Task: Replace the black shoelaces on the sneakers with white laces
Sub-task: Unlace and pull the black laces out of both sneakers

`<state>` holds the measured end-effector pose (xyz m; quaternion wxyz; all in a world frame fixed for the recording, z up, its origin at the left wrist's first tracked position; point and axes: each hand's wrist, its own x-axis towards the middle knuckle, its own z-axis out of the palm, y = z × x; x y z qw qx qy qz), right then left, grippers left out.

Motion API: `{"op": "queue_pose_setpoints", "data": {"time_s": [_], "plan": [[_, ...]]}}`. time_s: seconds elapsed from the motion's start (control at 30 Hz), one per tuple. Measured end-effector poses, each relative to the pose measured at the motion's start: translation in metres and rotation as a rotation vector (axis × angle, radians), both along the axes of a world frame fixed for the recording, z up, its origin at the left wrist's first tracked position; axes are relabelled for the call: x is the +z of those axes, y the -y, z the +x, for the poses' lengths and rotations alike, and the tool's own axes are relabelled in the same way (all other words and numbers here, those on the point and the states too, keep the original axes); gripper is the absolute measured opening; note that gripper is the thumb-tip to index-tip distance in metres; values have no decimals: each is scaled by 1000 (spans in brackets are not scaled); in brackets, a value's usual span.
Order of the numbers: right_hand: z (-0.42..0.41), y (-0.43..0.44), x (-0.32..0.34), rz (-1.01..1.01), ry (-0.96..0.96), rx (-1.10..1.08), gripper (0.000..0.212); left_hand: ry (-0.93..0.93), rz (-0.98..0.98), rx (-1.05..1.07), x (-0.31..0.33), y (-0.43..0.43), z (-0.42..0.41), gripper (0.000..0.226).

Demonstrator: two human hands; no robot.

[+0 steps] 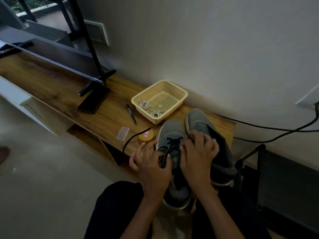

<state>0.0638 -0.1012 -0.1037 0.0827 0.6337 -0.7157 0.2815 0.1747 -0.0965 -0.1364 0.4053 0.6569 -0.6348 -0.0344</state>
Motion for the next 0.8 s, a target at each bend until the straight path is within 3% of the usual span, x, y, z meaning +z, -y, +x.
{"op": "queue_pose_setpoints", "data": {"time_s": [0.2,0.3,0.47,0.67,0.8], "plan": [[-26,-2,11,-104,195,-222,18,-52,12,-18,0,-1,-1,20],[-16,-4,13,-85,183,-141,18,-111,34,-27,-2,-2,-2,21],[3,-1,6,91,-2,121,14,-109,57,-36,-4,-2,-2,24],[4,-2,1,102,6,133,4,-63,69,-34,-3,-3,-1,26],[-5,-7,5,24,68,18,23,-46,46,-33,-2,-1,-2,23]]}}
